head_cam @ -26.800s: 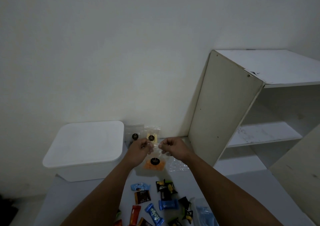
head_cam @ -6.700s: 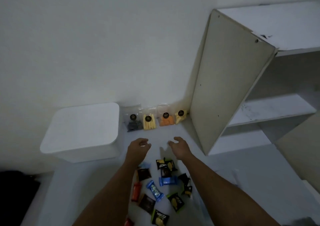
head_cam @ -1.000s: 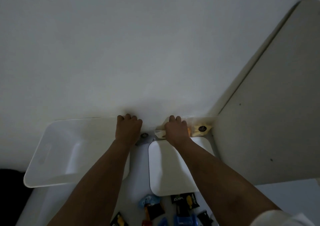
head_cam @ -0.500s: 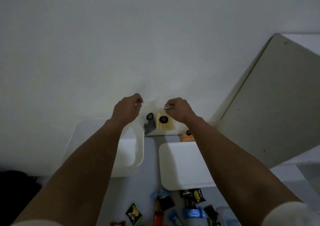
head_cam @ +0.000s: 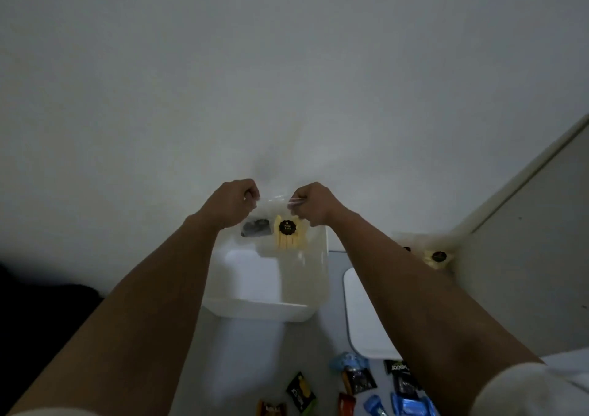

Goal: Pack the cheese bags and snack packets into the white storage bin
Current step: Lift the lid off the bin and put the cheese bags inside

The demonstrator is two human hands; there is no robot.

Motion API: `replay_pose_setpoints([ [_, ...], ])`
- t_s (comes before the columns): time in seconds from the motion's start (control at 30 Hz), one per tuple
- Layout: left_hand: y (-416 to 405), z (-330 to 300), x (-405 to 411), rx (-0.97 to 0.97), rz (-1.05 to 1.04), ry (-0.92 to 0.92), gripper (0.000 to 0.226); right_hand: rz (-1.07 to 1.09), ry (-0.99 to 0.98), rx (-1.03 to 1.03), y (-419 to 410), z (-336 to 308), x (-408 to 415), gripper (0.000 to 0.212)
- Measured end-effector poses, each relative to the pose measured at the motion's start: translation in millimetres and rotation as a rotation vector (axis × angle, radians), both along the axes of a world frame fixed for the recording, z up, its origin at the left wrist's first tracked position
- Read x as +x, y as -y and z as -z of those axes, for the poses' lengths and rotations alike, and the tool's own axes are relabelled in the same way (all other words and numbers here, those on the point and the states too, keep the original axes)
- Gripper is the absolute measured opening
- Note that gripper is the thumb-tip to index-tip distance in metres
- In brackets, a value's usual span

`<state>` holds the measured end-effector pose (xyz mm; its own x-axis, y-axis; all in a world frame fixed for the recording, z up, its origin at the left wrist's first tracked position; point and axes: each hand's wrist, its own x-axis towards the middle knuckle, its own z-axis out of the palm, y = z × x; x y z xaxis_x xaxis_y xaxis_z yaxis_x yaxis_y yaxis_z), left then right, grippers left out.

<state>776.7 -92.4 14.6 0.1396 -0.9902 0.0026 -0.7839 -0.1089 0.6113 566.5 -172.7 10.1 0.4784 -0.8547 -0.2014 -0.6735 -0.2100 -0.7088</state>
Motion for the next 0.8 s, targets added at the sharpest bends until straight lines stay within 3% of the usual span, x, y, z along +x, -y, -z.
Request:
replay_pose_setpoints([
  [0.07, -3.6, 28.0, 13.0, 0.054, -0.014, 0.036, 0.013, -0.004, -0.056, 0.022, -4.8, 26.7, 15.2, 0.005],
  [0.13, -6.2, 56.3, 24.5, 0.089, -0.015, 0.056, 0.014, 0.007, -0.085, 0.070, -7.1, 58.3, 27.6, 0.018],
  [0.23, -10.1, 95.2, 37.4, 0.096, -0.041, 0.107, 0.018, 0.013, -0.134, 0.083, -11.5, 99.2, 42.8, 0.011],
  [0.37, -14.0, 131.8, 45.3, 0.118, -0.126, 0.207, 0.020, 0.065, -0.134, 0.085, -13.3, 136.5, 57.8, 0.021],
  [0.6, -6.3, 142.5, 42.8, 0.012, -0.207, 0.169, 0.039, 0.271, 0.051, 0.136, -16.7, 152.4, 78.5, 0.038],
  [0.8, -11.2, 136.3, 32.4, -0.032, -0.211, 0.255, 0.035, 0.321, 0.045, 0.144, -27.5, 141.3, 64.5, 0.053],
])
